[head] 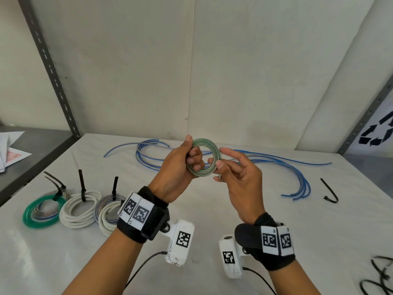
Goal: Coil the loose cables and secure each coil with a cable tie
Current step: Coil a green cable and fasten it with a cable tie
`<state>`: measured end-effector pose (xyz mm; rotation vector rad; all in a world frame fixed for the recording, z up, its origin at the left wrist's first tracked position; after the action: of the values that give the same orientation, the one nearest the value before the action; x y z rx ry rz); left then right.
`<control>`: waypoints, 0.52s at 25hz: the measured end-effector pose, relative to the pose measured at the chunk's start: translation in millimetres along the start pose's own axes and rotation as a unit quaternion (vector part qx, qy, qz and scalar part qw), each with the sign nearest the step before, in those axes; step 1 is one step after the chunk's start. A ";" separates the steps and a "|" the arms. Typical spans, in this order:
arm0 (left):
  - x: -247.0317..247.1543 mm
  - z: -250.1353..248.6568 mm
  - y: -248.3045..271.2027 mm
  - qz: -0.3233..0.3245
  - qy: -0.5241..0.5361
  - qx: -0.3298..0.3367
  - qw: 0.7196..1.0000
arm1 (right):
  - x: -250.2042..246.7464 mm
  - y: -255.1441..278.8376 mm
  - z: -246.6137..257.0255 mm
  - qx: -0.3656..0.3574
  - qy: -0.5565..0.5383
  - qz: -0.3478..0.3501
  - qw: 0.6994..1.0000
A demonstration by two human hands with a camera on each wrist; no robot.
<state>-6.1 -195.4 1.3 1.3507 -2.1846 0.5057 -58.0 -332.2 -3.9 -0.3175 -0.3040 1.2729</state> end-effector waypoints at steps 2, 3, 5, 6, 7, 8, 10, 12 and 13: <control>0.7 2.3 0.2 0.006 0.005 -0.010 1.000 | -3.3 0.9 -0.2 -0.006 -0.002 -0.030 1.000; 0.7 3.3 0.3 0.007 0.002 -0.013 1.000 | -3.9 1.2 -0.2 -0.009 -0.007 -0.037 0.999; -0.1 5.4 0.1 0.006 -0.007 -0.011 1.000 | -3.2 2.2 0.3 -0.007 -0.023 -0.037 0.999; -0.5 5.6 -0.1 0.005 -0.012 -0.007 1.000 | -2.1 2.3 0.5 -0.005 -0.032 -0.033 0.999; -0.8 5.6 -0.4 0.004 -0.018 -0.003 1.000 | -1.4 2.5 0.6 -0.002 -0.038 -0.030 0.999; -0.8 5.6 -0.8 0.004 -0.024 0.000 1.000 | -1.3 2.2 0.9 0.001 -0.041 -0.030 0.999; 1.7 7.1 -0.6 0.008 -0.032 0.000 0.999 | -3.9 1.9 1.1 0.003 -0.044 -0.040 0.998; 5.5 7.7 1.2 0.012 -0.047 0.003 0.999 | -8.6 0.1 1.7 0.001 -0.046 -0.050 0.998; 5.4 7.2 2.2 0.011 -0.066 0.007 0.998 | -11.9 -1.0 2.1 -0.001 -0.045 -0.051 0.998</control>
<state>-11.7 -202.3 -1.3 1.4050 -2.3071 0.4532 -61.1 -343.7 -2.1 -0.2438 -0.3929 1.1874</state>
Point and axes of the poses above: each hand's wrist, its own y-axis away from the middle knuckle, its own x-axis out of the palm, z = x × y, the point moved 8 cm from there along -y, towards the middle knuckle, and after that the axes turned 6 degrees about y, right-handed, at the moved point
